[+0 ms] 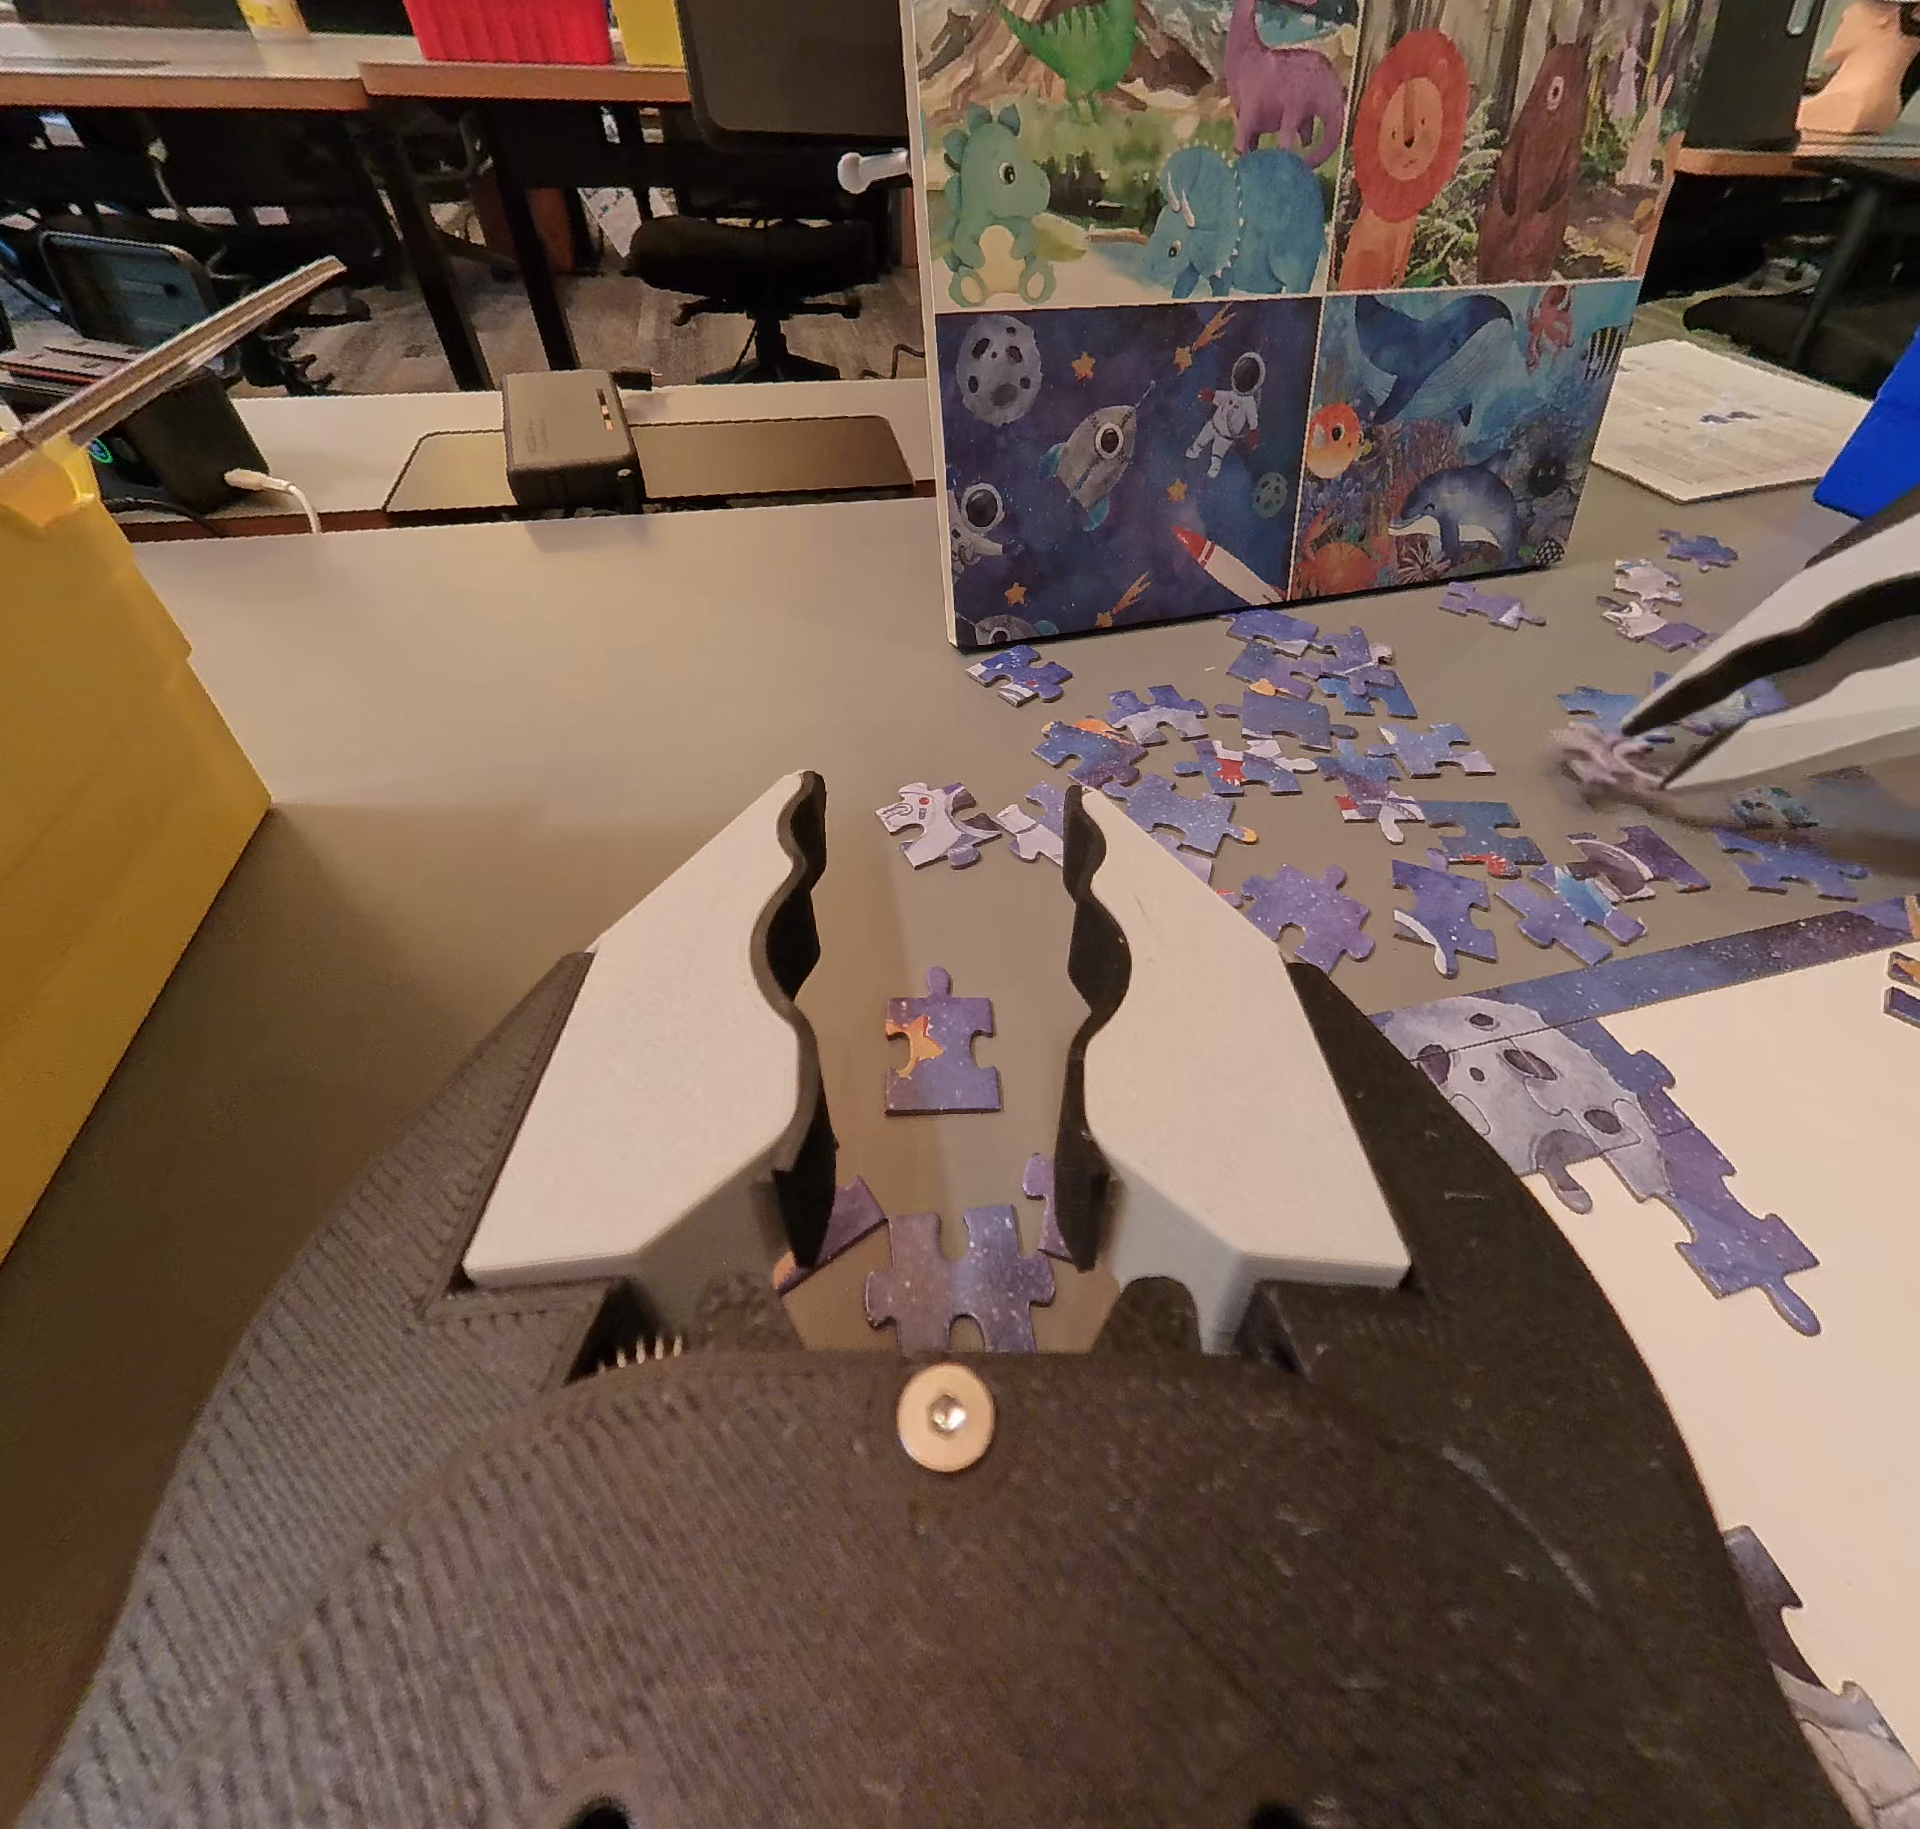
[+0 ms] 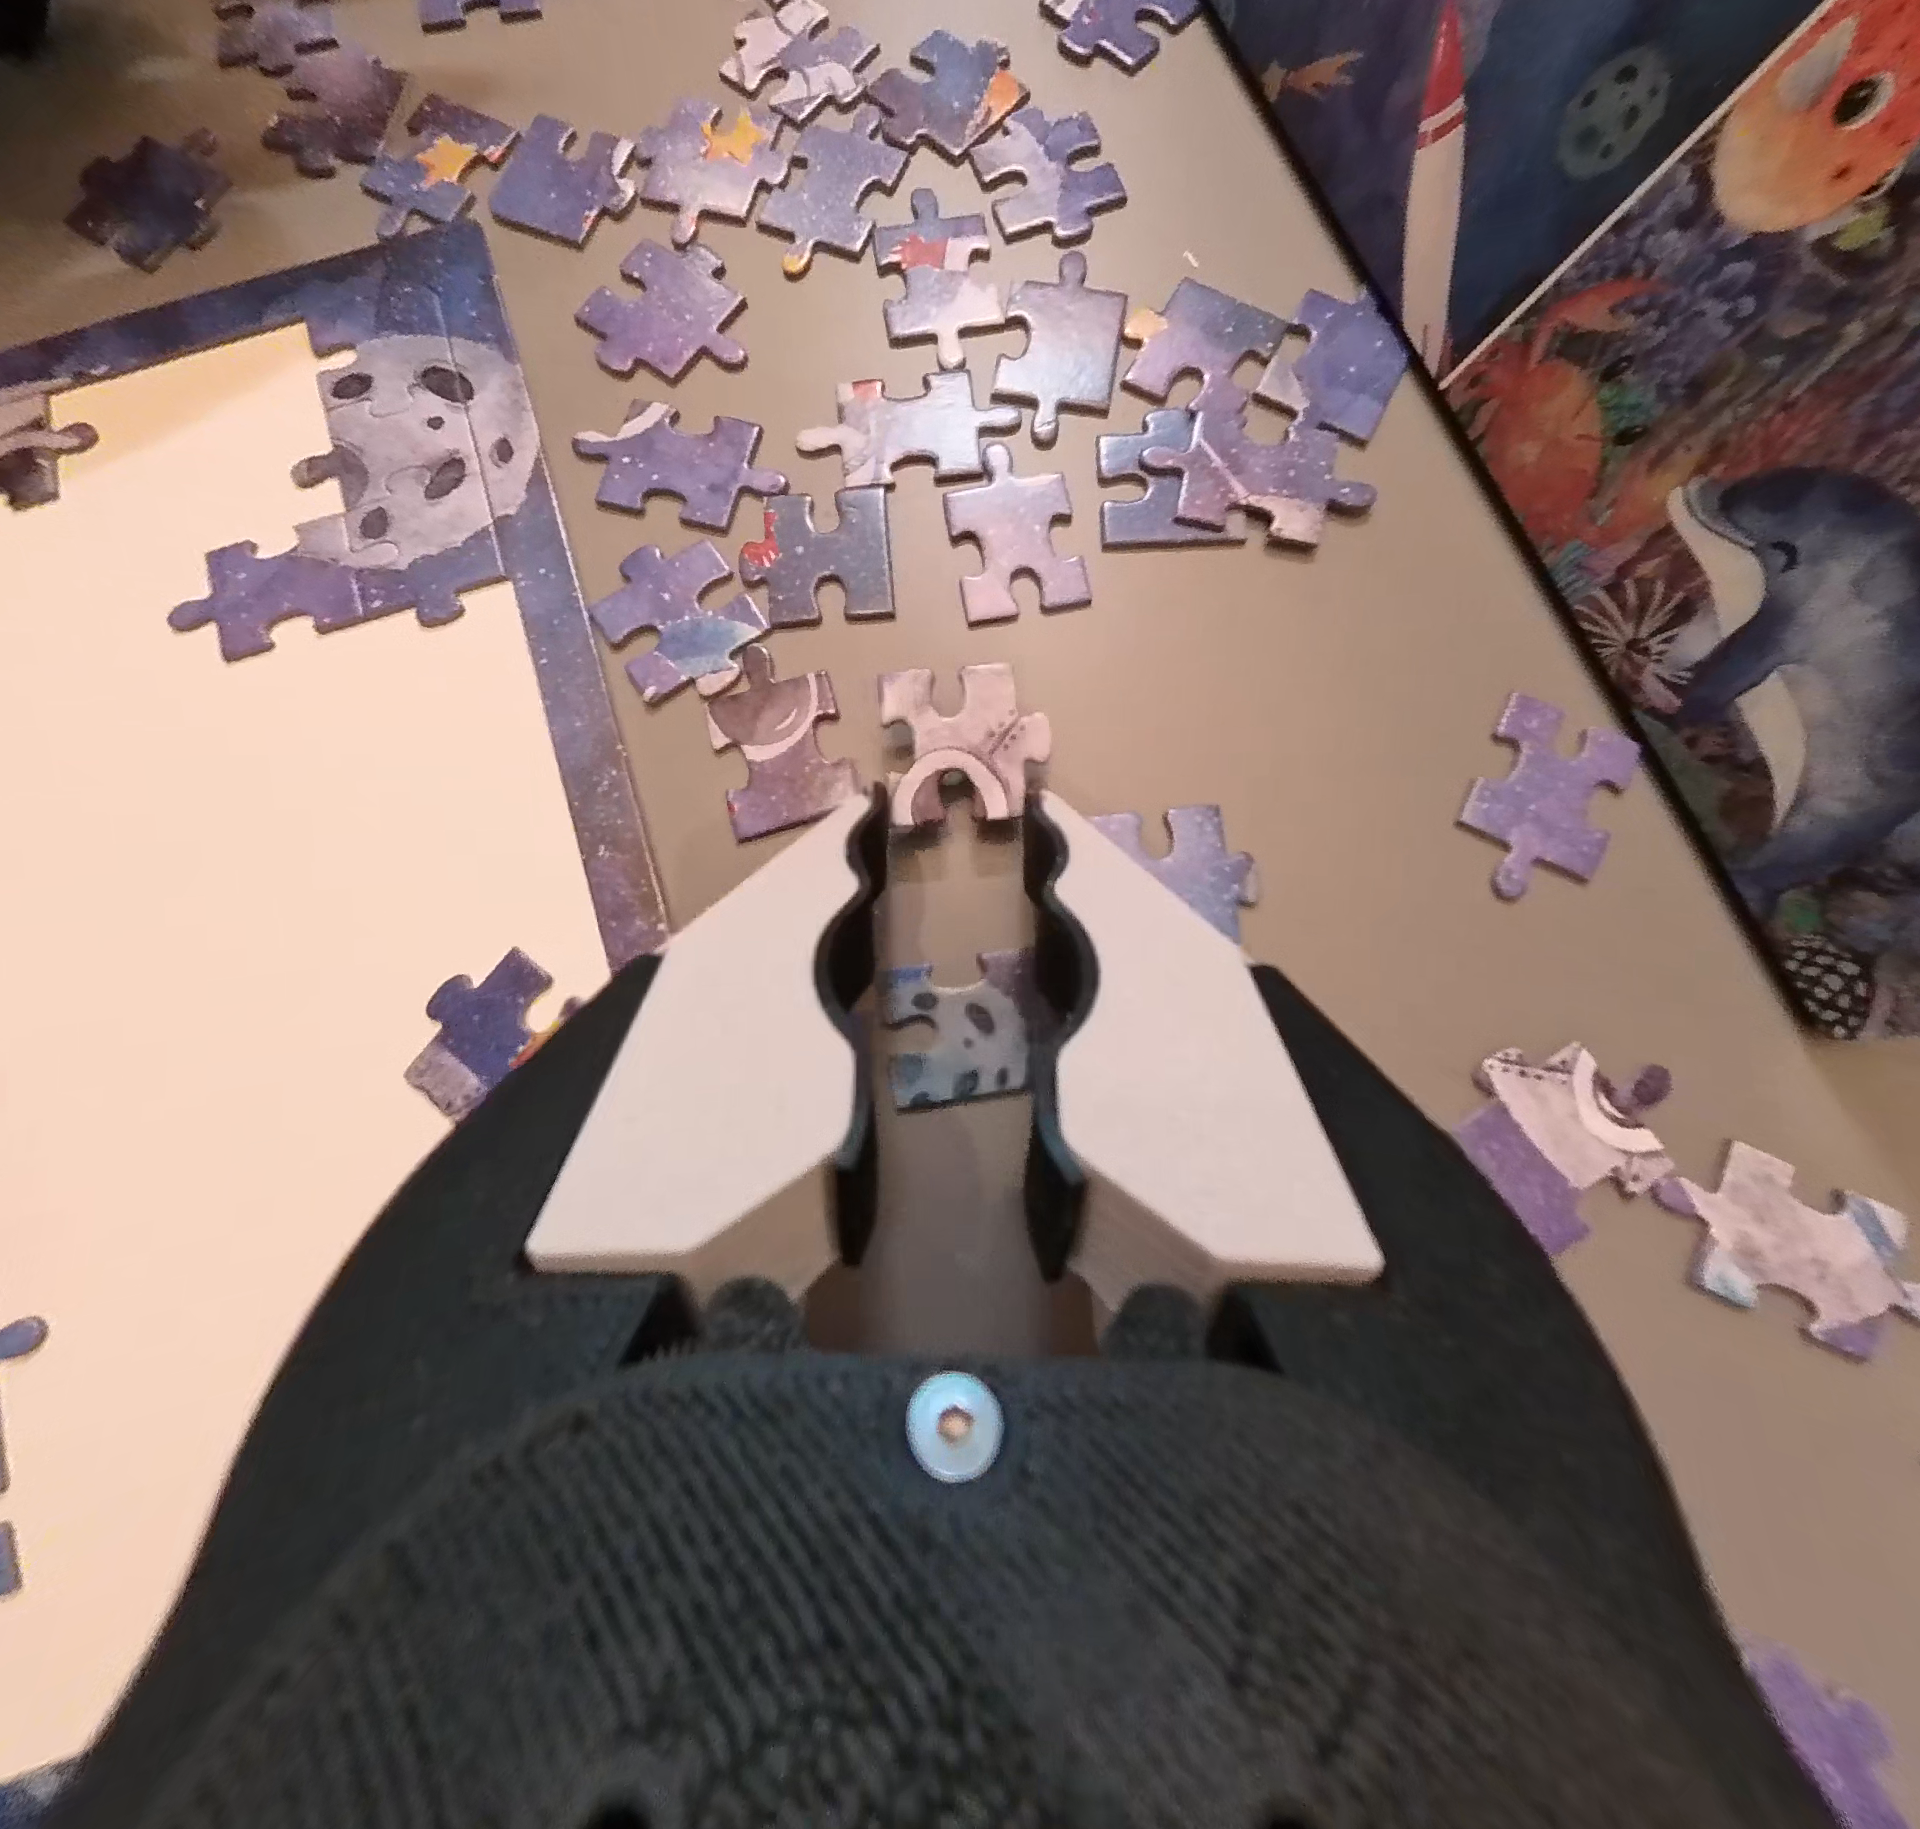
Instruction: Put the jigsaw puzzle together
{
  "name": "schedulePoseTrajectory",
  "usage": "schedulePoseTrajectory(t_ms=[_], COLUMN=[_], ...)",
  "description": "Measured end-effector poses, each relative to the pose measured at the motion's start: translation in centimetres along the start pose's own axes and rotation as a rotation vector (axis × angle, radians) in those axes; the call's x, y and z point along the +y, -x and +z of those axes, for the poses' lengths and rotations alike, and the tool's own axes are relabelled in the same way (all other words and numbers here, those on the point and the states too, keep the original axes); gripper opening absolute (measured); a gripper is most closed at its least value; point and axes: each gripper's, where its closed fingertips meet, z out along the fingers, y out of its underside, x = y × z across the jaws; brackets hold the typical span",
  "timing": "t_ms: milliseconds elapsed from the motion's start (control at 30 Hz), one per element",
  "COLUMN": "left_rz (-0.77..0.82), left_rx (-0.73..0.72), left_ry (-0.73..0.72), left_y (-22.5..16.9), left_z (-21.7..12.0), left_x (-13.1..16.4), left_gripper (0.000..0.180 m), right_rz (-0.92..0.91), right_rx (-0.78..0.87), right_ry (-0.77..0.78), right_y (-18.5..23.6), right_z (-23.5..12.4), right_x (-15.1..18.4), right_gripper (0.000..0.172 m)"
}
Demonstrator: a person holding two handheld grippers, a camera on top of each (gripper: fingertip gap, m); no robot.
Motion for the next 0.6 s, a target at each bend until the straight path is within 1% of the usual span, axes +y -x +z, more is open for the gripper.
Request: schedulePoseTrajectory(t_ms=[100,300,467,600], left_rz=[0.000,-0.003,-0.002,0.002], left_rx=[0.000,-0.001,0.001,-0.002], left_ry=[0.001,-0.002,0.001,0.004], left_y=[0.0,0.0,0.0,0.0], left_z=[0.0,0.0,0.0,0.1], left_x=[0.0,0.0,0.0,0.0], left_gripper=[0.044,0.044,0.044,0.044], right_rz=[0.009,-0.012,-0.015,-0.031], right_rx=[0.037,0.070,0.070,0.079], right_ry=[-0.002,-0.031,-0.098,-0.115], right_y=[-0.6,-0.4,1.0,2.3], right_z=[0.2,0.2,-0.8,-1.7], right_x=[0.1,-0.6,-1.7,-1.7], right_gripper=[0.024,0.027,0.027,0.027])
